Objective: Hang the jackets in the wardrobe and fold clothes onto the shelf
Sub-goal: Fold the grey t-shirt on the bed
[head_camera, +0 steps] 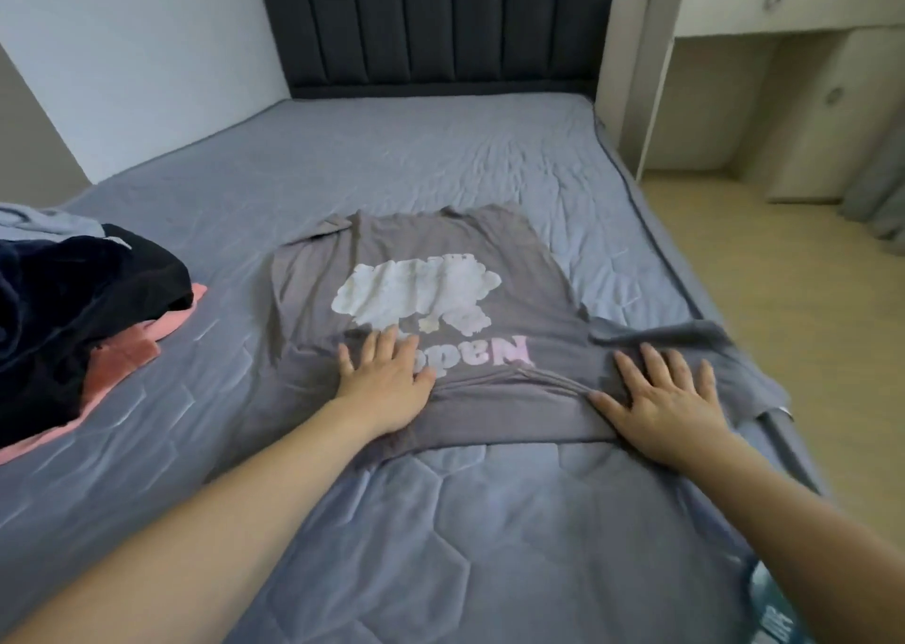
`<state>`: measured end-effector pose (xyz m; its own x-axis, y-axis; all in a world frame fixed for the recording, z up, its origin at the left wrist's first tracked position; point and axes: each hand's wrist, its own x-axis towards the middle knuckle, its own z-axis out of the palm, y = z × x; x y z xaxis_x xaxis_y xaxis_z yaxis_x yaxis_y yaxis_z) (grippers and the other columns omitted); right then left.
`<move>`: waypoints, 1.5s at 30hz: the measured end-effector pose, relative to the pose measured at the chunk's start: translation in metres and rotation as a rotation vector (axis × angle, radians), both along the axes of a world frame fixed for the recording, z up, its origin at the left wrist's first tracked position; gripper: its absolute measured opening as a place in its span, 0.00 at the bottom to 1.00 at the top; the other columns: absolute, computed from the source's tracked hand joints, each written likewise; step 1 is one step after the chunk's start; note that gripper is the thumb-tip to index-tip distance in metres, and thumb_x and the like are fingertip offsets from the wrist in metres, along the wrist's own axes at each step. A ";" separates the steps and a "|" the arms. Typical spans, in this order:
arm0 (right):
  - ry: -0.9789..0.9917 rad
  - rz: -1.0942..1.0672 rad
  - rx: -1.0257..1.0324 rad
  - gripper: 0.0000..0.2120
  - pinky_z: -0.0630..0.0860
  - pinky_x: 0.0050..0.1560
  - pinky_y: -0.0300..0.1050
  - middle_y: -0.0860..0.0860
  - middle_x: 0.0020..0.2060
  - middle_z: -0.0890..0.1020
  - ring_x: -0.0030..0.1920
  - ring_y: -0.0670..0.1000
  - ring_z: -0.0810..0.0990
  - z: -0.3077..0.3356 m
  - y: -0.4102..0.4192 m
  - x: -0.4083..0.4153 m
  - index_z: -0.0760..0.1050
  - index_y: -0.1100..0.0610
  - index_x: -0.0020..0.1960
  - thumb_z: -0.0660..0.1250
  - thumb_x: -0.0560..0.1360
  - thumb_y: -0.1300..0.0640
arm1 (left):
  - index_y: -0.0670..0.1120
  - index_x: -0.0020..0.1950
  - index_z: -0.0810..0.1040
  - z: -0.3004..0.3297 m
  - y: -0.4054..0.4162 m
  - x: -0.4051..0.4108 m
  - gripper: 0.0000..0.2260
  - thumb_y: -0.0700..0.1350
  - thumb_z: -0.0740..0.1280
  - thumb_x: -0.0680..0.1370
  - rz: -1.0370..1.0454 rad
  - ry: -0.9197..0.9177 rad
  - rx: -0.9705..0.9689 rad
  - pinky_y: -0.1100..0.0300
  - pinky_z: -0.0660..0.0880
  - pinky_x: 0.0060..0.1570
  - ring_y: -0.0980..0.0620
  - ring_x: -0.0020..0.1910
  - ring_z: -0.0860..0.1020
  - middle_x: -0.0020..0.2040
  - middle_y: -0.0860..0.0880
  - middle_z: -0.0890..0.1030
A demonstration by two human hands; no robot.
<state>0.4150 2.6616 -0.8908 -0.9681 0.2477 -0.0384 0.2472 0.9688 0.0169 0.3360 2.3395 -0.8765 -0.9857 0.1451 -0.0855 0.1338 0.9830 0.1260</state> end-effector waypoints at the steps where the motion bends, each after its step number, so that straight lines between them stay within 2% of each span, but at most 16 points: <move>1: -0.009 -0.081 0.003 0.41 0.43 0.73 0.62 0.50 0.79 0.48 0.78 0.57 0.46 0.002 0.020 0.002 0.47 0.45 0.79 0.39 0.71 0.25 | 0.56 0.78 0.52 0.004 0.022 0.001 0.28 0.63 0.48 0.79 -0.088 0.009 0.027 0.38 0.40 0.73 0.48 0.79 0.44 0.80 0.51 0.46; 4: 0.014 -0.295 -0.115 0.45 0.52 0.71 0.62 0.56 0.77 0.52 0.75 0.62 0.54 0.006 0.064 0.010 0.47 0.50 0.78 0.47 0.70 0.24 | 0.61 0.78 0.49 0.002 0.090 0.010 0.32 0.68 0.47 0.75 -0.347 -0.045 0.034 0.40 0.37 0.73 0.52 0.78 0.41 0.80 0.55 0.44; 7: 0.074 -0.447 -0.412 0.45 0.61 0.69 0.57 0.64 0.70 0.65 0.70 0.65 0.63 0.019 0.092 0.007 0.58 0.60 0.73 0.61 0.70 0.29 | 0.61 0.79 0.43 -0.013 0.141 0.011 0.32 0.70 0.44 0.77 -0.365 -0.098 -0.062 0.36 0.34 0.71 0.51 0.78 0.38 0.80 0.56 0.41; 12: 0.074 -0.377 -0.495 0.21 0.69 0.51 0.46 0.61 0.57 0.76 0.56 0.61 0.74 0.039 0.108 -0.001 0.72 0.61 0.59 0.65 0.72 0.47 | 0.58 0.79 0.40 -0.017 0.182 0.002 0.36 0.72 0.45 0.76 -0.229 -0.167 -0.117 0.34 0.33 0.70 0.49 0.78 0.36 0.80 0.54 0.38; 14: 0.041 -0.328 -0.631 0.09 0.69 0.42 0.43 0.59 0.49 0.78 0.47 0.59 0.76 0.048 0.107 -0.004 0.72 0.58 0.49 0.65 0.75 0.53 | 0.58 0.79 0.43 -0.005 0.193 -0.005 0.36 0.67 0.55 0.77 -0.252 -0.126 -0.009 0.37 0.35 0.72 0.50 0.78 0.40 0.80 0.55 0.43; 18: 0.002 -0.361 -1.025 0.07 0.73 0.27 0.42 0.60 0.41 0.77 0.35 0.57 0.76 0.072 0.111 -0.002 0.73 0.62 0.52 0.66 0.75 0.61 | 0.59 0.77 0.57 0.027 0.229 -0.030 0.31 0.49 0.65 0.76 -0.335 -0.068 0.130 0.44 0.39 0.74 0.51 0.77 0.49 0.78 0.49 0.58; 22: -0.059 -0.256 -1.204 0.02 0.79 0.29 0.44 0.58 0.32 0.78 0.26 0.52 0.78 0.100 0.115 0.020 0.74 0.63 0.46 0.67 0.74 0.67 | 0.58 0.58 0.76 0.048 0.254 -0.056 0.16 0.42 0.64 0.73 -0.386 -0.197 -0.100 0.49 0.58 0.63 0.46 0.62 0.65 0.57 0.47 0.75; 25: -0.040 -0.100 -1.294 0.04 0.79 0.30 0.43 0.57 0.31 0.78 0.25 0.50 0.77 0.124 0.110 0.030 0.74 0.62 0.44 0.66 0.75 0.68 | 0.49 0.42 0.78 0.060 0.255 -0.063 0.11 0.33 0.64 0.71 -0.362 -0.360 0.212 0.57 0.70 0.49 0.48 0.46 0.75 0.46 0.44 0.80; 27: 0.018 0.017 -1.387 0.03 0.80 0.33 0.43 0.57 0.33 0.78 0.28 0.50 0.78 0.142 0.090 0.028 0.75 0.63 0.47 0.66 0.76 0.69 | 0.47 0.39 0.79 0.068 0.239 -0.062 0.13 0.30 0.62 0.70 -0.243 -0.397 0.502 0.57 0.70 0.39 0.47 0.38 0.74 0.39 0.42 0.78; 31: -0.262 0.293 -1.720 0.13 0.82 0.47 0.48 0.61 0.46 0.83 0.45 0.57 0.83 0.157 0.023 0.015 0.73 0.65 0.61 0.65 0.77 0.66 | 0.46 0.46 0.76 0.073 0.159 -0.060 0.04 0.43 0.63 0.76 0.207 -0.483 0.985 0.60 0.73 0.33 0.48 0.34 0.75 0.39 0.44 0.76; 34: -0.235 0.244 -1.555 0.14 0.80 0.52 0.50 0.60 0.56 0.81 0.50 0.56 0.81 0.140 -0.003 -0.004 0.74 0.63 0.64 0.64 0.79 0.61 | 0.43 0.48 0.71 0.064 0.087 -0.057 0.13 0.53 0.56 0.81 0.442 -0.594 1.232 0.55 0.75 0.33 0.44 0.34 0.77 0.42 0.41 0.76; 36: -0.127 0.149 -1.208 0.18 0.73 0.60 0.49 0.56 0.64 0.77 0.57 0.53 0.77 0.116 -0.009 -0.016 0.71 0.59 0.69 0.62 0.81 0.55 | 0.40 0.54 0.72 0.055 0.057 -0.052 0.23 0.61 0.56 0.80 0.456 -0.710 1.285 0.48 0.79 0.41 0.39 0.46 0.81 0.52 0.37 0.80; 38: -0.177 0.169 -0.777 0.27 0.61 0.72 0.50 0.55 0.75 0.64 0.72 0.54 0.65 0.080 -0.017 -0.020 0.59 0.57 0.76 0.56 0.82 0.45 | 0.41 0.56 0.74 0.047 0.051 -0.047 0.26 0.64 0.59 0.78 0.404 -0.731 1.217 0.52 0.80 0.42 0.42 0.46 0.82 0.52 0.39 0.82; 40: -0.222 0.179 -0.456 0.34 0.47 0.76 0.56 0.53 0.79 0.48 0.78 0.54 0.48 0.036 -0.031 -0.018 0.46 0.54 0.79 0.49 0.81 0.37 | 0.44 0.53 0.75 0.040 0.062 -0.040 0.19 0.60 0.63 0.78 0.348 -0.639 1.069 0.61 0.75 0.34 0.50 0.34 0.78 0.41 0.46 0.81; 42: -0.169 0.175 -0.276 0.36 0.42 0.75 0.59 0.52 0.79 0.42 0.78 0.53 0.42 0.005 -0.041 -0.017 0.41 0.53 0.80 0.44 0.80 0.35 | 0.48 0.44 0.74 0.032 0.079 -0.036 0.11 0.55 0.65 0.78 0.263 -0.491 0.886 0.65 0.64 0.27 0.55 0.26 0.70 0.33 0.51 0.75; 45: -0.070 0.152 -0.154 0.36 0.41 0.75 0.60 0.53 0.79 0.42 0.78 0.53 0.42 -0.007 -0.046 -0.020 0.41 0.55 0.79 0.41 0.79 0.35 | 0.48 0.35 0.68 0.018 0.096 -0.039 0.13 0.48 0.66 0.78 0.083 -0.215 0.703 0.61 0.65 0.31 0.51 0.33 0.73 0.34 0.46 0.75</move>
